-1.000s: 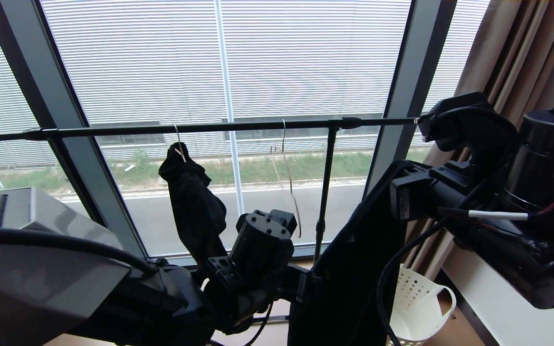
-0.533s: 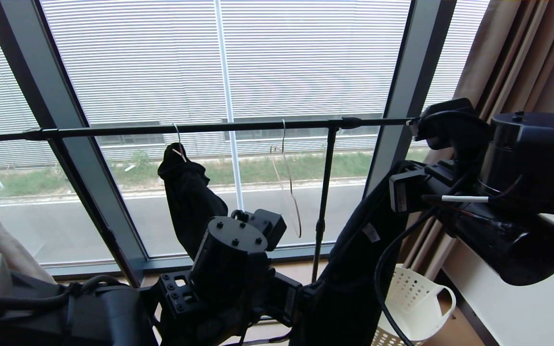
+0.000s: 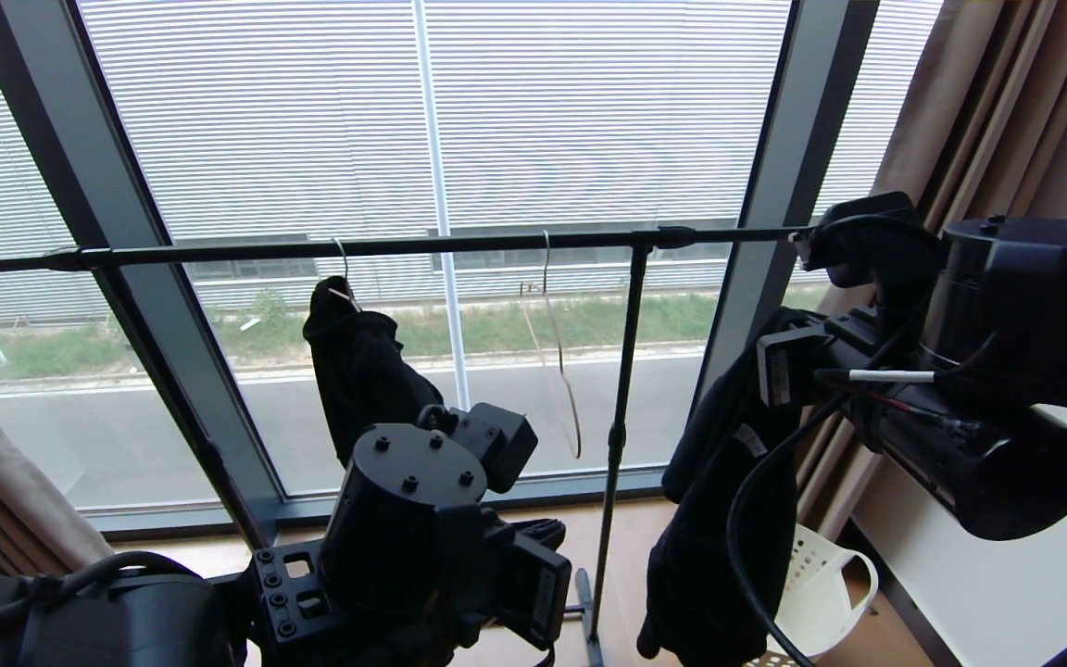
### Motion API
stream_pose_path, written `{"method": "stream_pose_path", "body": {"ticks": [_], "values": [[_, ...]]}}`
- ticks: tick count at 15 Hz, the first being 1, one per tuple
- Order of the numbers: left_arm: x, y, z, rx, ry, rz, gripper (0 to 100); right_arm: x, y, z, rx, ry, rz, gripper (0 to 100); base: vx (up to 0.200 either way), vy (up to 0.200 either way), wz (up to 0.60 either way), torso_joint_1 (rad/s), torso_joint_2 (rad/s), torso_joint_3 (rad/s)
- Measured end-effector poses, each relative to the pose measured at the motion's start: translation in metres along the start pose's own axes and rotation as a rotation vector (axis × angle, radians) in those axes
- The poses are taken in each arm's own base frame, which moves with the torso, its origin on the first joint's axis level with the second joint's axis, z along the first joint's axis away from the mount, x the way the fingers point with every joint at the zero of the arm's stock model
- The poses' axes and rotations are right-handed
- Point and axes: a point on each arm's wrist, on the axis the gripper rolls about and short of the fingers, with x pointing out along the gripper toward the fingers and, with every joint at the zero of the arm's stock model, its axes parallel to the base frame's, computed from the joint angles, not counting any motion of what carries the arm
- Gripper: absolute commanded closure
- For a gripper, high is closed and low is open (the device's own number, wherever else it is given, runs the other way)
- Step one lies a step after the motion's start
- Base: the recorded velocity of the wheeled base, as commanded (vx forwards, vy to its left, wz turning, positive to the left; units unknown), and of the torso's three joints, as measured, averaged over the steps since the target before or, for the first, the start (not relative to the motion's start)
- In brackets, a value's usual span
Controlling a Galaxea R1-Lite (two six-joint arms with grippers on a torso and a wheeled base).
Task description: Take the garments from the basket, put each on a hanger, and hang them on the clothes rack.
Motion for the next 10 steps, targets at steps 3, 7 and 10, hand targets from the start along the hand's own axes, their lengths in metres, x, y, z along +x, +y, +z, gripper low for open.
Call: {"method": "stream_pose_path", "body": {"ticks": [3, 7, 10], "values": [[0.001, -0.001, 0.007, 0.004, -0.016, -0.01, 100, -0.004, 0.005, -0.002, -0.009, 0.002, 0.02, 100, 0.0, 0.0, 0.0, 0.0, 0.0, 0.0], [0.019, -0.006, 0.012, 0.032, -0.009, -0.014, 0, -0.016, 0.018, -0.006, -0.032, 0.001, 0.077, 100, 0.0, 0.0, 0.0, 0.0, 0.0, 0.0], [0.039, -0.01, 0.015, 0.033, -0.007, -0.012, 0, -0.023, 0.026, -0.008, -0.045, -0.001, 0.11, 100, 0.0, 0.0, 0.0, 0.0, 0.0, 0.0]]}}
